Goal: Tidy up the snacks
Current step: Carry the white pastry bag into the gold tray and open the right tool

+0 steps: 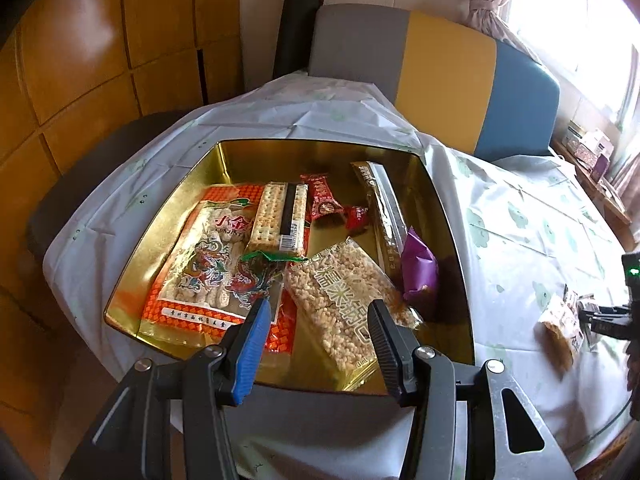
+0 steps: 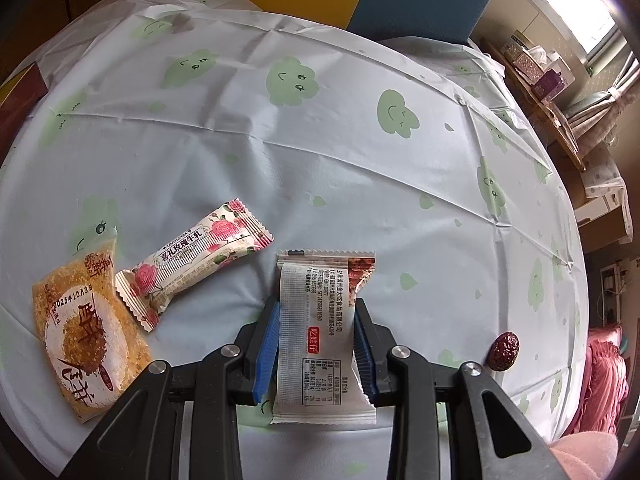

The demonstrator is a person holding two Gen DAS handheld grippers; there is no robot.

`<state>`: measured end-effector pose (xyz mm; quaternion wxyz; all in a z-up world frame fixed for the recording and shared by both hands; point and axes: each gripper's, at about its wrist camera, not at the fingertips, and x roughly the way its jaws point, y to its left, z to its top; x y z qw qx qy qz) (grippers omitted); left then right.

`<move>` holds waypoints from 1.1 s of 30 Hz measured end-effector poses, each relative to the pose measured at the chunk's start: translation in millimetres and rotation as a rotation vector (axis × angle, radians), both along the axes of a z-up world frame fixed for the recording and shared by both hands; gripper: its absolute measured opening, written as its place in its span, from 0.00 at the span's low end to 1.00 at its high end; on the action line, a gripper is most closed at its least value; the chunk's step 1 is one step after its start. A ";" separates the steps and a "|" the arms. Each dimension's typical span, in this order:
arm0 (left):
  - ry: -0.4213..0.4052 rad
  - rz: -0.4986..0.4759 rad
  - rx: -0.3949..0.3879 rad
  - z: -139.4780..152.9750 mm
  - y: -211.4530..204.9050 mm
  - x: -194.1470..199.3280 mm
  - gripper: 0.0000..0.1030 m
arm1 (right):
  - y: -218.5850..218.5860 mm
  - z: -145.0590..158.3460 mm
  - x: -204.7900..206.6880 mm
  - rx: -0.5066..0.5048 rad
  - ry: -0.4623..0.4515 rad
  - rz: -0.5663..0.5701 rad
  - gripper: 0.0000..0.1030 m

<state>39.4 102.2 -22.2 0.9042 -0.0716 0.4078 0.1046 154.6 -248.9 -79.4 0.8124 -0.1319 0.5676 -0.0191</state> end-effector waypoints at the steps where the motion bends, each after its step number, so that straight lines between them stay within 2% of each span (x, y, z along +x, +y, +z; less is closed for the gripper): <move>1: -0.004 -0.005 0.002 0.4 -1.3 -1.1 0.50 | 1.0 0.3 -0.4 -0.002 -0.001 0.001 0.33; 17: -0.023 -0.099 0.004 -7.5 -25.2 -10.3 0.50 | -2.8 1.7 -0.9 0.007 -0.004 -0.005 0.33; 23: -0.031 -0.091 -0.010 -6.9 -19.7 -12.4 0.50 | -9.2 2.1 3.0 0.038 0.005 -0.036 0.32; 29: -0.034 -0.066 -0.022 -7.6 -9.1 -13.8 0.50 | -22.8 5.1 10.9 0.115 0.049 -0.086 0.32; 33: -0.035 -0.053 -0.029 -7.8 -5.1 -13.9 0.50 | -20.1 14.7 11.4 0.118 0.032 -0.077 0.32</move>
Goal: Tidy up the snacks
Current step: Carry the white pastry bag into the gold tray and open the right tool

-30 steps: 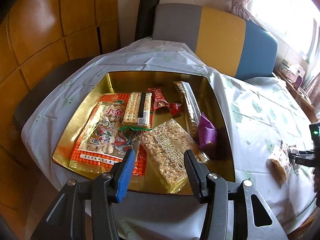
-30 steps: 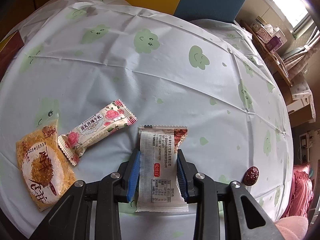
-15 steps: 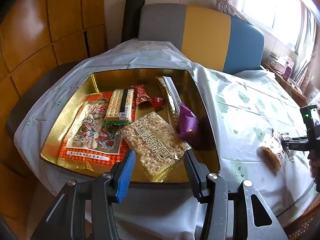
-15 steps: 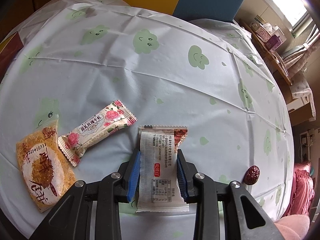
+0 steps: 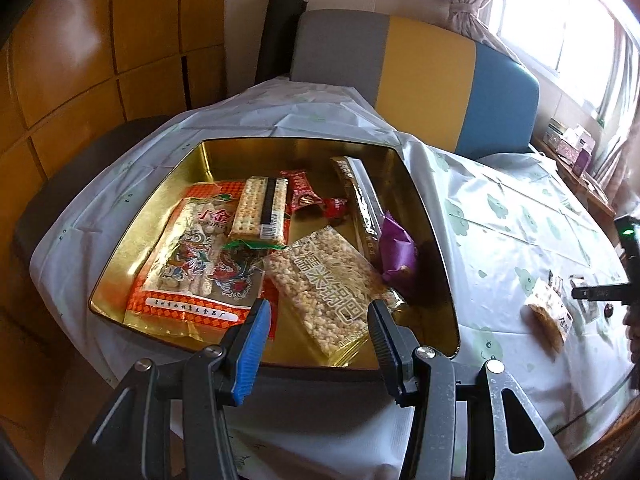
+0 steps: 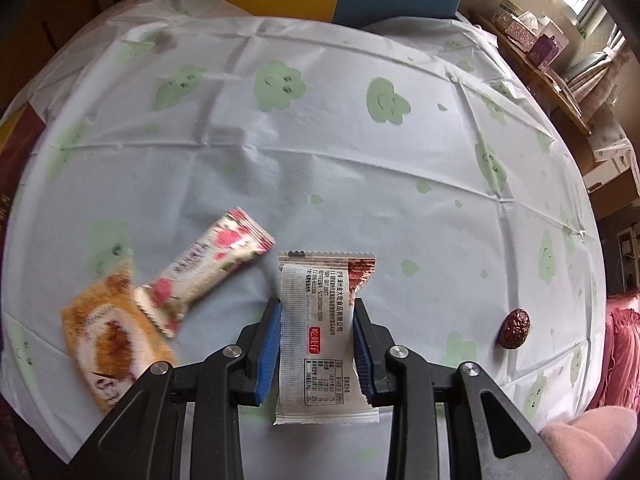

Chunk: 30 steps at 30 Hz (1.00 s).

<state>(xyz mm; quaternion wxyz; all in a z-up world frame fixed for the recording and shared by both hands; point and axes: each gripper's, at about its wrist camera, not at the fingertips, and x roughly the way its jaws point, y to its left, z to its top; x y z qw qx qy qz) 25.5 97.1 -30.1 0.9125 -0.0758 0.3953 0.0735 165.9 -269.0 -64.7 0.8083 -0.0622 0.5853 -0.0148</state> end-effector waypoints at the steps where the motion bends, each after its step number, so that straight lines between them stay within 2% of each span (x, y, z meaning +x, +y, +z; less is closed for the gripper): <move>1: 0.001 0.005 -0.003 -0.5 1.3 0.2 0.50 | 1.6 5.6 0.1 0.003 -0.017 0.006 0.32; 8: 0.004 0.024 -0.006 -1.3 5.5 0.6 0.50 | 33.1 38.8 0.5 0.052 -0.118 0.079 0.32; 14: 0.000 0.073 -0.010 2.2 18.3 0.1 0.50 | 87.5 62.7 -4.2 0.172 -0.162 0.215 0.32; 23: -0.015 0.205 -0.009 6.9 58.1 -1.7 0.50 | 206.5 77.0 -0.2 0.443 -0.113 0.430 0.32; 25: -0.016 0.219 -0.017 6.4 63.8 -2.1 0.50 | 234.3 77.9 -0.4 0.467 -0.113 0.468 0.32; 29: -0.011 0.225 -0.023 2.7 68.4 -1.8 0.50 | 277.9 70.2 10.5 0.557 -0.095 0.494 0.36; 30: -0.008 0.224 -0.024 1.4 69.0 -1.7 0.50 | 285.6 66.0 14.3 0.564 -0.085 0.495 0.40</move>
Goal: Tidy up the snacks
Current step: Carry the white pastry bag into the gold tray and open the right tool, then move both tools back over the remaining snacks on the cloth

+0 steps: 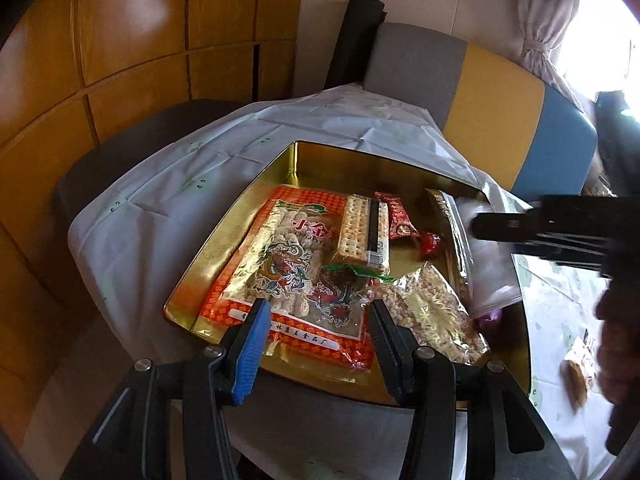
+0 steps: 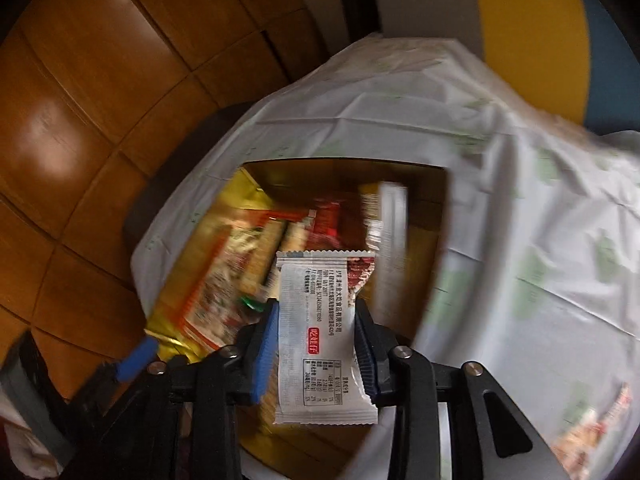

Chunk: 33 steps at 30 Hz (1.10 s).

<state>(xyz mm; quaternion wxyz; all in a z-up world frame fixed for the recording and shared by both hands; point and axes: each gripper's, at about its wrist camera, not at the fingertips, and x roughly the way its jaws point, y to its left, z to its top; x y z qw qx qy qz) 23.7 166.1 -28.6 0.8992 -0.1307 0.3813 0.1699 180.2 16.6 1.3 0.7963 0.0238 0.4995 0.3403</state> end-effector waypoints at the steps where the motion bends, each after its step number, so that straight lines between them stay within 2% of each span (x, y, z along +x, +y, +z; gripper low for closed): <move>1: 0.002 -0.001 -0.002 -1.1 0.1 0.3 0.50 | 6.8 -5.1 3.2 -0.005 0.018 -0.002 0.40; 3: 0.005 -0.001 -0.007 -2.5 1.1 1.2 0.50 | 15.4 -13.7 6.5 -0.028 0.048 -0.011 0.40; 10: 0.012 -0.011 -0.002 -4.2 -2.6 2.1 0.50 | 7.1 -24.5 0.7 -0.045 0.032 -0.036 0.40; 18: 0.004 -0.052 0.019 -0.1 -15.8 0.2 0.50 | -24.3 -7.3 -19.6 -0.063 -0.057 -0.076 0.40; 23: -0.003 -0.084 0.034 3.5 -26.1 -0.4 0.50 | -54.4 3.8 -33.4 -0.086 -0.115 -0.100 0.40; 33: -0.002 -0.159 0.063 7.0 -50.6 -1.6 0.50 | -151.3 -3.7 -43.8 -0.159 -0.112 -0.227 0.40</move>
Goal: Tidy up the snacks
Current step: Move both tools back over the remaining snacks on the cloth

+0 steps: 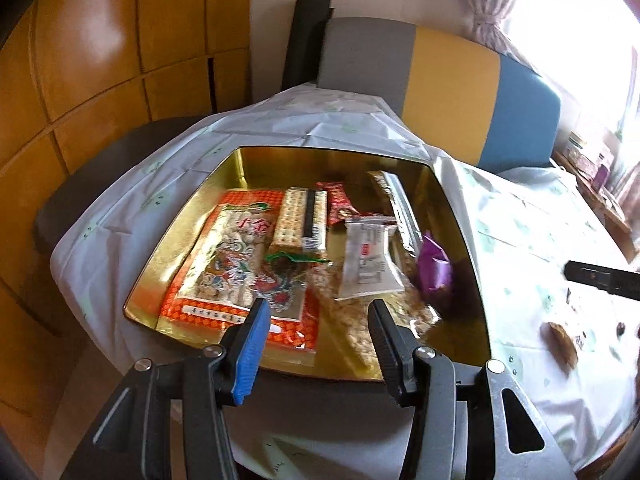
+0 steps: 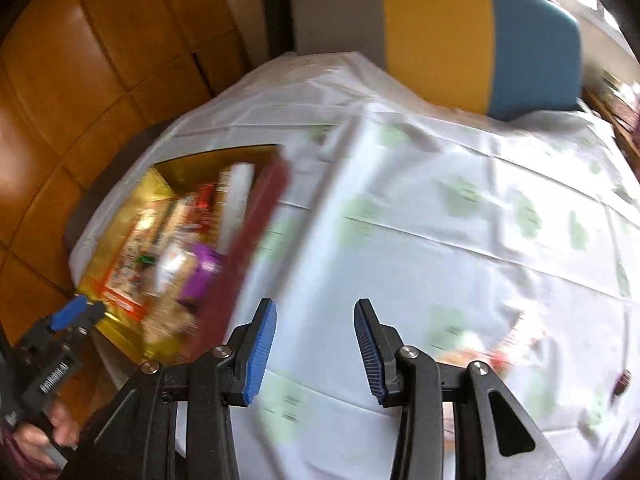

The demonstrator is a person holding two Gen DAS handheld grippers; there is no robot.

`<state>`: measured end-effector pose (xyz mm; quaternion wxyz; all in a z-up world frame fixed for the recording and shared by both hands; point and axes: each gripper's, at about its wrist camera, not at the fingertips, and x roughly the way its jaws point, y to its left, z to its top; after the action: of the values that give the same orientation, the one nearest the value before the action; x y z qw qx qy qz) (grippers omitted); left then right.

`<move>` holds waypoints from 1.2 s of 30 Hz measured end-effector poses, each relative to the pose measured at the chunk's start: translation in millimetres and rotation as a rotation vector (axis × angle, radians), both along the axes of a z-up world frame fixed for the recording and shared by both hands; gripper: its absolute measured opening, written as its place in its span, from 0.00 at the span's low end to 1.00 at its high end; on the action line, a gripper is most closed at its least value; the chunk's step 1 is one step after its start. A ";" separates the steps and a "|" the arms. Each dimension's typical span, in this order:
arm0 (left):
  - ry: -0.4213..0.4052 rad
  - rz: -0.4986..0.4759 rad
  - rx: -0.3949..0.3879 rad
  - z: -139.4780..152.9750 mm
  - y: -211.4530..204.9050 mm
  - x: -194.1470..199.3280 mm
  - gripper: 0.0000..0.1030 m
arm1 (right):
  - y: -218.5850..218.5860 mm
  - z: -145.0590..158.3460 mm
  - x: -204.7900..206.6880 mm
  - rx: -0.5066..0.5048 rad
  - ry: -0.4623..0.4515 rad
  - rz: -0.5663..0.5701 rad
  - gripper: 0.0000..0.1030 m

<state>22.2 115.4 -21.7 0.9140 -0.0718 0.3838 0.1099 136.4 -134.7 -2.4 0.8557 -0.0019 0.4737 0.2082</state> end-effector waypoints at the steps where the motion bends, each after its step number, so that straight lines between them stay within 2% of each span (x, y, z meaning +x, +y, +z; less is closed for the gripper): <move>1: 0.001 -0.008 0.004 0.2 -3.2 0.3 0.50 | -12.7 -0.5 -0.5 -0.007 0.001 -0.021 0.40; 7: 0.000 -0.073 0.040 3.9 -27.2 1.0 0.50 | -95.2 1.0 -1.8 -0.065 -0.007 -0.169 0.40; 12: -0.018 -0.161 0.074 14.0 -55.4 5.0 0.50 | -169.5 -1.0 0.8 -0.140 -0.046 -0.375 0.40; 14: -0.015 -0.227 0.088 16.1 -74.5 7.6 0.50 | -204.5 -10.5 1.9 -0.103 -0.009 -0.520 0.40; 16: -0.002 -0.287 0.088 15.1 -92.2 12.1 0.50 | -231.6 -17.8 4.0 0.005 0.059 -0.641 0.40; 19: 0.022 -0.370 0.078 11.0 -117.3 15.7 0.50 | -249.3 -22.6 8.2 0.073 0.089 -0.723 0.40; 22: 0.092 -0.446 0.051 0.0 -142.4 27.6 0.50 | -252.0 -21.6 7.8 0.104 0.093 -0.712 0.40; 25: 0.185 -0.498 -0.026 -13.0 -162.7 42.8 0.50 | -245.0 -18.9 8.9 0.100 0.090 -0.679 0.40; 30: 0.279 -0.535 -0.070 -24.4 -200.0 63.5 0.50 | -233.9 -18.8 9.1 0.080 0.084 -0.633 0.40; 36: 0.389 -0.545 -0.190 -37.3 -240.9 89.2 0.58 | -233.4 -19.0 10.2 0.101 0.084 -0.612 0.40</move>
<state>111.4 -125.5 -59.0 0.8089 -0.0291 0.5643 -0.1627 146.5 -368.1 -21.4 0.8574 0.1917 0.4762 -0.0361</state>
